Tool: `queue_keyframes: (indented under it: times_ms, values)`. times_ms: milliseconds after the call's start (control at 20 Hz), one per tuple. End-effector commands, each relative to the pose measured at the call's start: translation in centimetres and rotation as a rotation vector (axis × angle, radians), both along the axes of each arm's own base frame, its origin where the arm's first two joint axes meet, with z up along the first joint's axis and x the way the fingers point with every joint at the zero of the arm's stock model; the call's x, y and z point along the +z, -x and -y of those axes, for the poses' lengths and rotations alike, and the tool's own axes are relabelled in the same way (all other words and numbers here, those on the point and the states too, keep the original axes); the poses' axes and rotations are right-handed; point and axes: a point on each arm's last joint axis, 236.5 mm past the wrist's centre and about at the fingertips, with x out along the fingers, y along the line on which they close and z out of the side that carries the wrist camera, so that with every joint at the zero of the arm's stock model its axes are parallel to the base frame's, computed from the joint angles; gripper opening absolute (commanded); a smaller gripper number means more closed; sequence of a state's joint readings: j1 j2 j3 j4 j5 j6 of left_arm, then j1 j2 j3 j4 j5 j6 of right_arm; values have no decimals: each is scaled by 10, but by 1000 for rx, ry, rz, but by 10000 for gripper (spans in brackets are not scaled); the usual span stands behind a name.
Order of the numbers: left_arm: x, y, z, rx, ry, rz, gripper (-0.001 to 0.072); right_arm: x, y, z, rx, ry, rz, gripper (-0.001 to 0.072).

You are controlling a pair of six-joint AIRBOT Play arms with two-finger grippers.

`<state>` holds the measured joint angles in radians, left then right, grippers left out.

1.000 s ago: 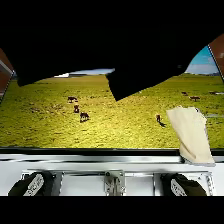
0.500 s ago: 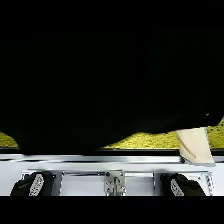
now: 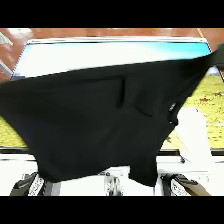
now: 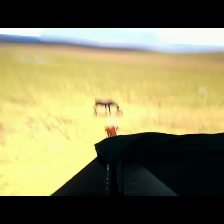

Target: Fold the shirts.

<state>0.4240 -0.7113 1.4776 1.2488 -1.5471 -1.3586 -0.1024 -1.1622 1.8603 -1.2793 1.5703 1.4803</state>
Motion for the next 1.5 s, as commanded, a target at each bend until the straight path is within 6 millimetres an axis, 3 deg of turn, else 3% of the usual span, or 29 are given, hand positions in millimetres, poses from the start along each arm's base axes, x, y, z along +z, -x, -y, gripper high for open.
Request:
queue_keyframes:
  times_ms: [0, 150, 300, 500, 700, 850, 1000, 1100, 1300, 1450]
  values:
    - [-115, -42, -18, 22, 136, -246, 36, -113, -72, -17, 17, -35, -202, 56]
    - [-175, -112, -26, 37, 275, -284, 36, -178, -154, -41, -7, -67, -140, 56]
    - [-218, -184, -34, 66, 297, -233, 36, -207, -218, -43, -106, -149, -7, 56]
    - [-260, -263, -26, 84, 248, -107, 37, -237, -257, -36, -163, -169, 78, 56]
    - [-287, -304, -2, 97, 254, -18, 37, -287, -266, -33, -180, -156, 32, 57]
    - [-313, -304, 21, 67, 269, -69, 37, -316, -263, -33, -169, -137, -19, 57]
    - [-326, -290, 27, 29, 258, -149, 37, -328, -250, -32, -147, -106, -86, 57]
    - [-333, -265, 29, -100, 173, -254, 37, -332, -224, -24, -112, -37, -191, 57]
    - [-359, -199, 28, -206, 166, -555, 37, -350, -142, -1, -55, 104, -528, 56]
    - [-379, -179, 36, -184, 230, -670, 37, -364, -117, -10, -32, 76, -647, 56]
